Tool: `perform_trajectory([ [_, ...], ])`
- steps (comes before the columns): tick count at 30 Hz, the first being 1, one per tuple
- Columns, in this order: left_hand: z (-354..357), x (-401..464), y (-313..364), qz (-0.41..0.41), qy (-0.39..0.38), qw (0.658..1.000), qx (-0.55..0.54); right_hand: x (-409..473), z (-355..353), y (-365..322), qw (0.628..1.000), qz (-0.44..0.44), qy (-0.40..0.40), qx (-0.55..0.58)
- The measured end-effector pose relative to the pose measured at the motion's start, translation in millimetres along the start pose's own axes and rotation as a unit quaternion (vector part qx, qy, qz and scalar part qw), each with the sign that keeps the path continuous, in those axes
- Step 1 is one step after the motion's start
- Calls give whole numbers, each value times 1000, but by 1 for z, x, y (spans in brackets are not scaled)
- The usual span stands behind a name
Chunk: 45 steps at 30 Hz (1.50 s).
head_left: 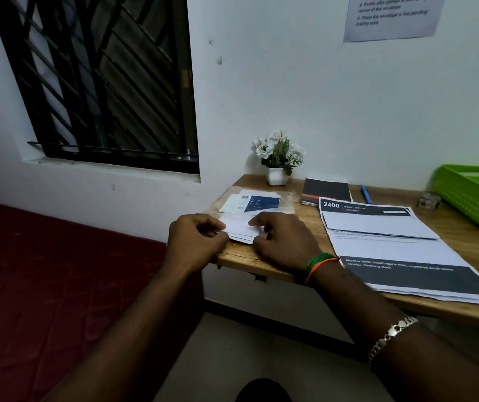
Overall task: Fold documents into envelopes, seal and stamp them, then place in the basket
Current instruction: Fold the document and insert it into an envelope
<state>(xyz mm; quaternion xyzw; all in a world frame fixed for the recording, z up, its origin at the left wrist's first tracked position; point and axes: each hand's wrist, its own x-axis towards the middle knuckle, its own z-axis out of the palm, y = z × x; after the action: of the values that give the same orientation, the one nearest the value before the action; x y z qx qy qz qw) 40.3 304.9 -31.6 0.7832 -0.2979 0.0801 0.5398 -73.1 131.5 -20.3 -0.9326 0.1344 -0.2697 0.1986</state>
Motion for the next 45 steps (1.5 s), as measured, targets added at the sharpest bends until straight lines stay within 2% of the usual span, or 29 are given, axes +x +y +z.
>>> perform_trajectory([
  [4,3,0,0,9,5,1000,25,3,2,2,1000,-3,-9,-15],
  [9,6,2,3,12,-11,998,59,9,1,2,999,34,-18,-4],
  [13,7,2,4,16,7,997,72,9,3,-1,999,9,-12,-41],
  [19,14,-5,-3,83,41,991,101,10,4,-2,998,-13,25,-64],
  [21,17,-7,-7,115,49,984,124,10,3,-1,998,-1,56,-39],
  [24,17,-9,-7,131,23,982,137,8,0,-2,995,1,100,-7],
  [28,14,-8,-4,124,-14,967,222,-1,-9,-13,985,-42,157,65],
  [32,16,-9,7,79,23,975,207,-15,-26,-28,965,-65,171,186],
  [35,23,-11,25,77,47,973,211,-19,-49,-36,942,-64,173,280],
  [41,55,-3,79,148,112,969,163,-16,-101,-19,886,34,203,416],
  [45,82,13,113,231,87,942,229,-17,-125,21,865,105,240,428],
])
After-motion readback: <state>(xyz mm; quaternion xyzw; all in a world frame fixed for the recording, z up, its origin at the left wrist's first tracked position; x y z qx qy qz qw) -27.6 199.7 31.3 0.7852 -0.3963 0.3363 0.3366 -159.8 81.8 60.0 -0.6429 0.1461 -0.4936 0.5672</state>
